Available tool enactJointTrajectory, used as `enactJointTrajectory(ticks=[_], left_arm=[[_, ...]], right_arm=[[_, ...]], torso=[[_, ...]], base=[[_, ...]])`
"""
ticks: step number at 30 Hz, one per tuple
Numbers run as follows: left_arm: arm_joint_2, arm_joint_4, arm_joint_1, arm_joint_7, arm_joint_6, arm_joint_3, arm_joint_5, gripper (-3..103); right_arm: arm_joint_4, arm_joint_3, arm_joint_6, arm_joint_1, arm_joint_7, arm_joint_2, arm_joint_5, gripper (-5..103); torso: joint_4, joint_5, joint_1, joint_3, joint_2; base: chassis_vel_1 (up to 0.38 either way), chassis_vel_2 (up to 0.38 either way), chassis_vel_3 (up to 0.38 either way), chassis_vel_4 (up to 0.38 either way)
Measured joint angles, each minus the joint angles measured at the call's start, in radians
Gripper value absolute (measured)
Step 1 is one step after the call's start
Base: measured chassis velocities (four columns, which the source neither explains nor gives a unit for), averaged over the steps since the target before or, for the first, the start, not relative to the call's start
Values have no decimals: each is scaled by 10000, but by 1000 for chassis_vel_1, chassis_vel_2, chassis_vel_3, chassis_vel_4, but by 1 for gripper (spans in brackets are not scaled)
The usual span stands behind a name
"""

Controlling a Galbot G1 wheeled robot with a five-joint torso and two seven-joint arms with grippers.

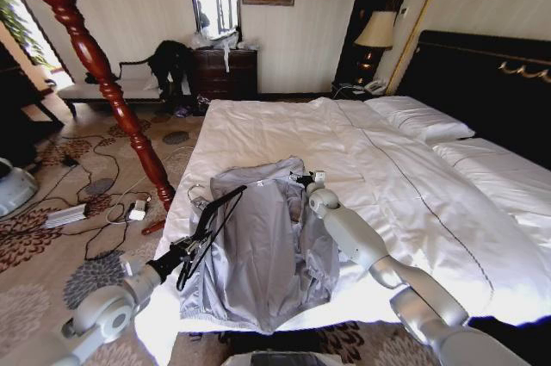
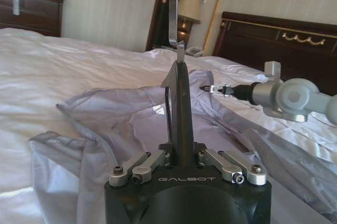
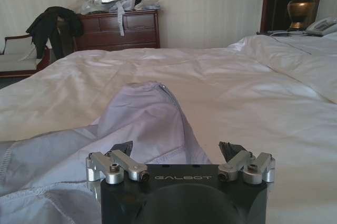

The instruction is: Pick up the clothes from the bed and hang them on the clothes hanger.

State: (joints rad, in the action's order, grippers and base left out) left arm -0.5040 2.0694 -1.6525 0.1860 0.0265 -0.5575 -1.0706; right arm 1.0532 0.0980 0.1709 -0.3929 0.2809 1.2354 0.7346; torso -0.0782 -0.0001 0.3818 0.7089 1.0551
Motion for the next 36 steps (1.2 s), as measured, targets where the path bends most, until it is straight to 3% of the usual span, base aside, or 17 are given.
enactJointTrajectory(ticks=[3, 4, 5, 8, 9, 12, 16, 19, 22, 23, 24, 26, 28, 31, 36], left_arm=[[454, -448, 172, 1417, 144, -189, -353, 16], [454, -448, 172, 1417, 144, -189, -353, 16], [596, -563, 179, 1830, 212, -231, -382, 16], [1252, -1064, 147, 3556, 352, -515, -519, 16], [1252, -1064, 147, 3556, 352, -515, -519, 16], [1586, -1619, 268, 4458, 428, -717, -348, 16], [1812, -1992, 291, 4876, 440, -981, -276, 16], [1931, -2313, 283, 5270, 486, -1183, -192, 16], [1934, -2701, 261, 5712, 500, -1455, -70, 16], [1917, -2778, 264, 5809, 502, -1510, -42, 16], [1894, -2875, 276, 5942, 511, -1593, 3, 16], [1888, -2954, 296, 6020, 517, -1645, 14, 16], [1896, -3134, 424, 6103, 522, -1639, 8, 16], [1909, -3242, 544, 6141, 523, -1540, 1, 16], [1814, -3764, 1522, 6303, 435, -446, -63, 16]], right_arm=[[-329, -23, -83, 266, 31, 138, -74, 85], [-329, -23, -83, 266, 31, 138, -74, 85], [-414, -15, -96, 330, 30, 159, -78, 84], [-649, 28, -120, 529, 16, 215, -87, 71], [-649, 28, -120, 529, 16, 215, -87, 71], [-756, 121, -126, 683, -7, 272, -78, 60], [-831, 262, -126, 821, -52, 327, -71, 43], [-957, 366, -127, 971, -101, 419, -34, 37], [-1178, 497, -155, 1196, -184, 621, 59, 21], [-1222, 527, -158, 1234, -201, 653, 65, 21], [-1278, 580, -161, 1271, -228, 686, 66, 11], [-1294, 612, -161, 1275, -240, 688, 66, 11], [-1233, 651, -161, 1248, -249, 635, 66, 2], [-1141, 661, -160, 1200, -249, 572, 77, 1], [-468, 804, -73, 966, -253, 47, 91, 0]], torso=[[6, -1, 0, -1, 0], [6, -1, 0, -1, 0], [5, -1, 0, 0, 0], [1, 1, 0, 0, 0], [1, 1, 0, 0, 0], [3, -1, 0, 0, 1], [3, -1, 0, 0, 1], [1, -1, 0, -1, 0], [8, -1, 0, -1, 0], [9, -2, 1, -1, 1], [8, -2, 0, -1, 1], [6, -2, 0, -1, 1], [3, 0, 0, -1, 1], [1, 0, 0, -2, 1], [2, 3, 0, -1, 1]], base=[[0, 0, 0, 0], [0, 0, 0, 0], [0, 0, 0, 0], [0, 0, 0, 0], [0, 0, 0, 0], [0, 0, 0, 0], [0, 0, 0, 0], [0, 0, 0, 0], [0, 0, 0, 0], [0, 0, 0, 0], [0, 0, 0, 0], [0, 0, 0, 0], [0, 0, 0, 0], [0, 0, 0, 0], [0, 0, 0, 0]])
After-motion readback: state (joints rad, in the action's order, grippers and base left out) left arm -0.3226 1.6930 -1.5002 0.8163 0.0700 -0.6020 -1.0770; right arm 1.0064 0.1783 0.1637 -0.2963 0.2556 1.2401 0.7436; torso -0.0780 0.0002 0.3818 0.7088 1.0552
